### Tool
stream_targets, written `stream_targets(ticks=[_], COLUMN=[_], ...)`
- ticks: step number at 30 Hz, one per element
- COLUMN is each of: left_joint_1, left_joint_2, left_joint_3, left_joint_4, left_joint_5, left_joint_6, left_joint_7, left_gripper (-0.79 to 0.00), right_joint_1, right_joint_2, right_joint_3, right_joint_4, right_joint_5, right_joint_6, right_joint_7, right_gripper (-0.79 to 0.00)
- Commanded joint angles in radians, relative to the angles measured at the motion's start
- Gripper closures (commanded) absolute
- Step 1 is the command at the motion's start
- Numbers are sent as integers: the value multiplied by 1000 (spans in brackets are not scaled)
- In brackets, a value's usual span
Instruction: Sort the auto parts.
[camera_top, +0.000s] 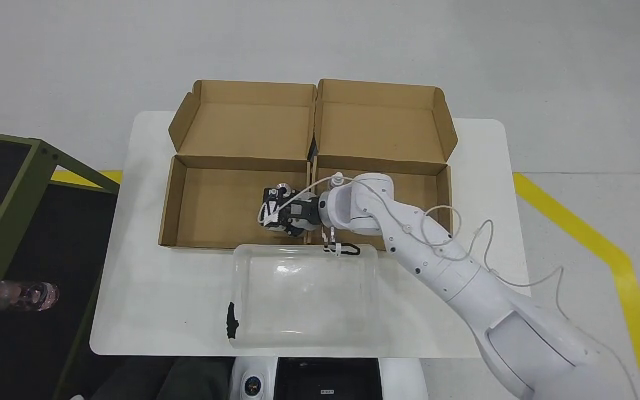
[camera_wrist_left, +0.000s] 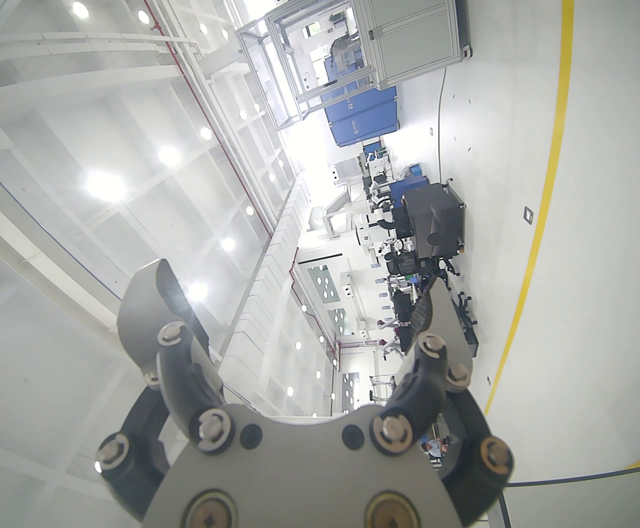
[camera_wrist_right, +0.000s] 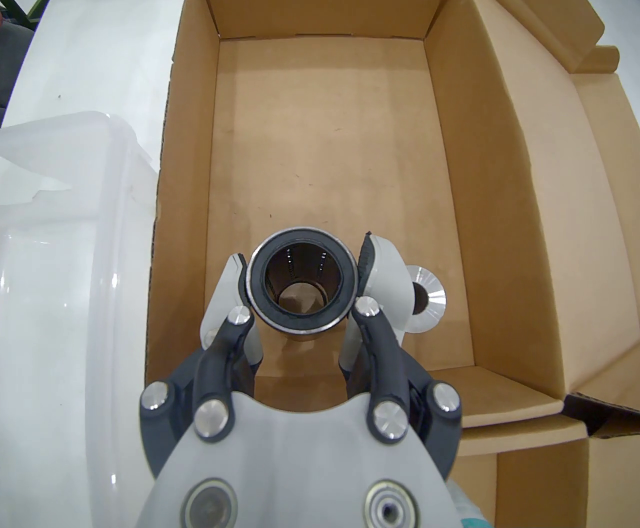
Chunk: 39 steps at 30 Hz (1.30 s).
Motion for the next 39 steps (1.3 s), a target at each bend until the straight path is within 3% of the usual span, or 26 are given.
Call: stream_targets(ticks=[1,8,18,27,30,39], left_joint_1=[0,0,0,0,0,0], left_joint_2=[0,0,0,0,0,0], left_joint_3=[0,0,0,0,0,0], left_joint_4=[0,0,0,0,0,0], left_joint_5=[0,0,0,0,0,0], left_joint_6=[0,0,0,0,0,0], left_joint_7=[0,0,0,0,0,0], left_gripper=[-785,-785,-785,-785,-785,-785], right_joint_1=[1,0,-21,-38,-42,-52], right_joint_2=[-2,-5,1,11,13,24], right_joint_3=[0,6,31,64,73,119], right_joint_4=[4,5,-17,-56,-78,-164], right_joint_5=[-4,-18,-33,-35,-35,-29], right_joint_6=[-2,-10,-28,-45,-54,-60], right_joint_7=[2,9,19,36,39,37], right_gripper=[-231,-299,-329,-434,-409,-440])
